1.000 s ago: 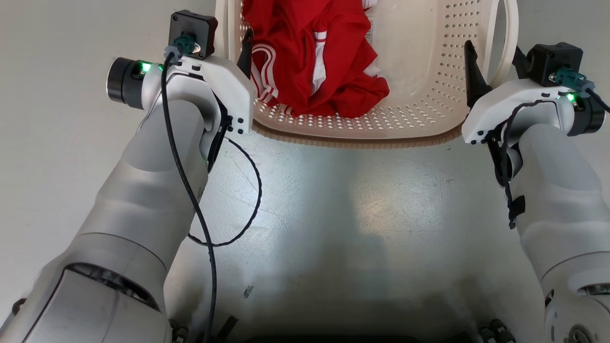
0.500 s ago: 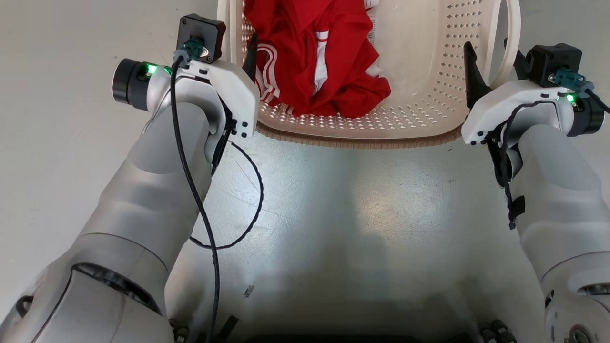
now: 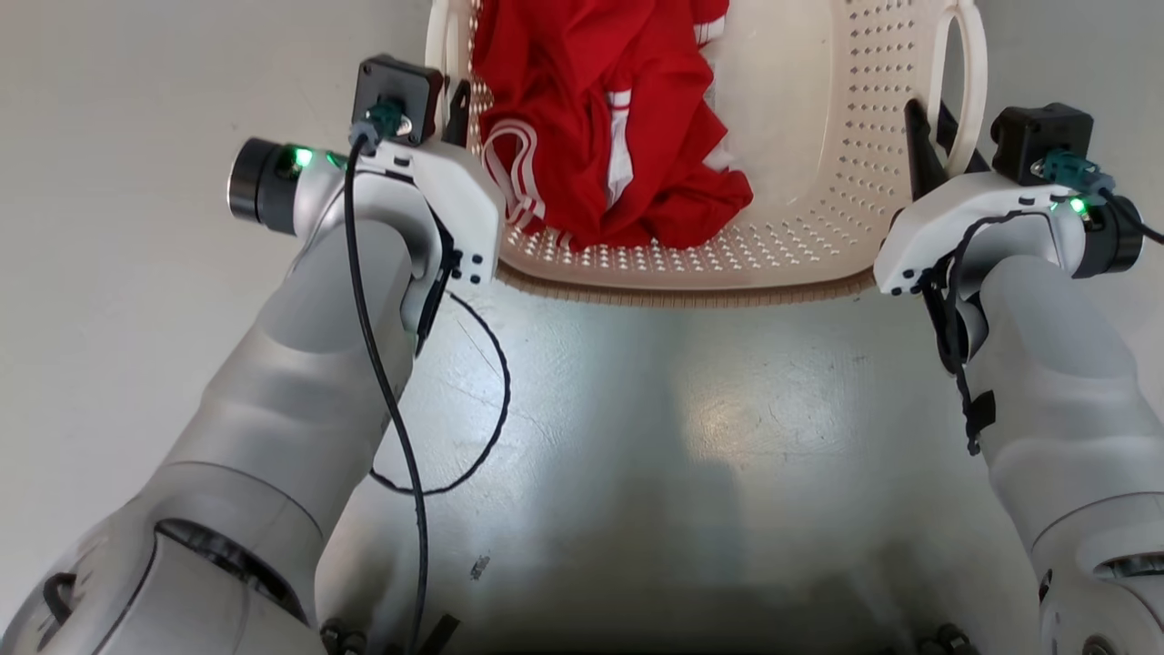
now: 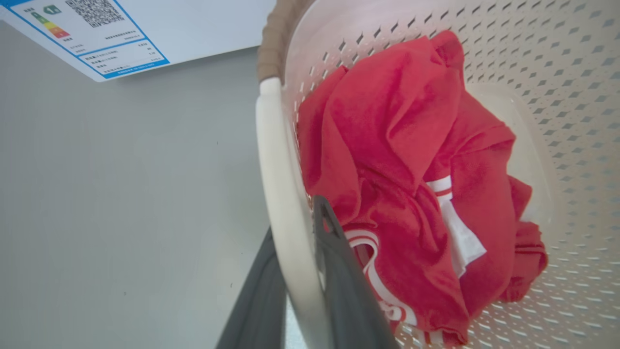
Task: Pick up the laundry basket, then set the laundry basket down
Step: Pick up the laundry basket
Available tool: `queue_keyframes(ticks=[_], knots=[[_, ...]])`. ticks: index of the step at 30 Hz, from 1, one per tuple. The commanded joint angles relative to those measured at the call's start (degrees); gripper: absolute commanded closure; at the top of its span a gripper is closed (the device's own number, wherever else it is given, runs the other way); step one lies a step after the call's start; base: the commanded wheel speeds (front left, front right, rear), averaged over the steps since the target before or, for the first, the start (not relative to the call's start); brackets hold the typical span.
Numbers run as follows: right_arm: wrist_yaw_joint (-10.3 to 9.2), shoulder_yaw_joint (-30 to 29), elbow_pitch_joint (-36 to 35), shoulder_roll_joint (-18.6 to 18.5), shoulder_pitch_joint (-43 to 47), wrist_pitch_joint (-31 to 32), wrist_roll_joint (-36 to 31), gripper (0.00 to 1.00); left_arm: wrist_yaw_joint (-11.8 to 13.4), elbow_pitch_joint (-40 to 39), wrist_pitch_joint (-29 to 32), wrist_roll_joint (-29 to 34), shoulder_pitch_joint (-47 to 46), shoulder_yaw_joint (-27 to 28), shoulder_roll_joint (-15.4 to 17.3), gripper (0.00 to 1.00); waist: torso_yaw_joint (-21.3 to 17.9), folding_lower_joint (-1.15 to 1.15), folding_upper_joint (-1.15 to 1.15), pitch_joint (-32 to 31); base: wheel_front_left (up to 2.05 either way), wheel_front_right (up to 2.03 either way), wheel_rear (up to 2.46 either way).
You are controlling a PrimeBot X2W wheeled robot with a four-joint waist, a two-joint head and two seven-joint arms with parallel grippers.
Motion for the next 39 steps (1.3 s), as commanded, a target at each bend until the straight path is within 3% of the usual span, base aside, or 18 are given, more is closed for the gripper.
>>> queue_keyframes(ticks=[1, 15, 21, 30, 39], knots=[[0.39, 2.2, -0.1, 1.3, 3.1, -0.6, 0.3, 1.00, 0.6, -1.5, -0.3, -0.9, 1.6, -0.5, 1.3, 1.00, 0.3, 0.00, 0.00, -1.0, 0.00, 0.00, 0.00], [0.39, 8.7, 4.6, 1.3, 3.9, 0.2, 3.7, 1.00, 1.8, -1.9, 0.0, -6.7, 5.1, -5.7, 1.3, 1.00, 0.1, 0.00, 0.00, -7.3, 0.00, 0.00, 0.00], [0.39, 16.5, 5.0, 1.3, 8.5, 3.1, 8.5, 1.00, 2.5, -0.8, -0.1, -9.9, 10.2, -7.2, 1.3, 1.00, -1.1, 0.00, 0.00, -14.3, 0.00, 0.00, 0.00], [0.39, 27.1, 0.0, 1.3, 18.3, 8.4, 17.1, 1.00, 3.5, -0.2, -0.3, -14.2, 19.3, -8.2, 1.3, 1.00, -3.8, 0.00, 0.00, -25.7, 0.00, 0.00, 0.00], [0.39, 32.9, -3.3, 1.3, 26.3, 11.8, 21.9, 1.00, 3.9, 1.0, -0.4, -17.2, 27.4, -8.9, 1.3, 1.00, -6.2, 0.00, 0.00, -35.8, 0.00, 0.00, 0.00]])
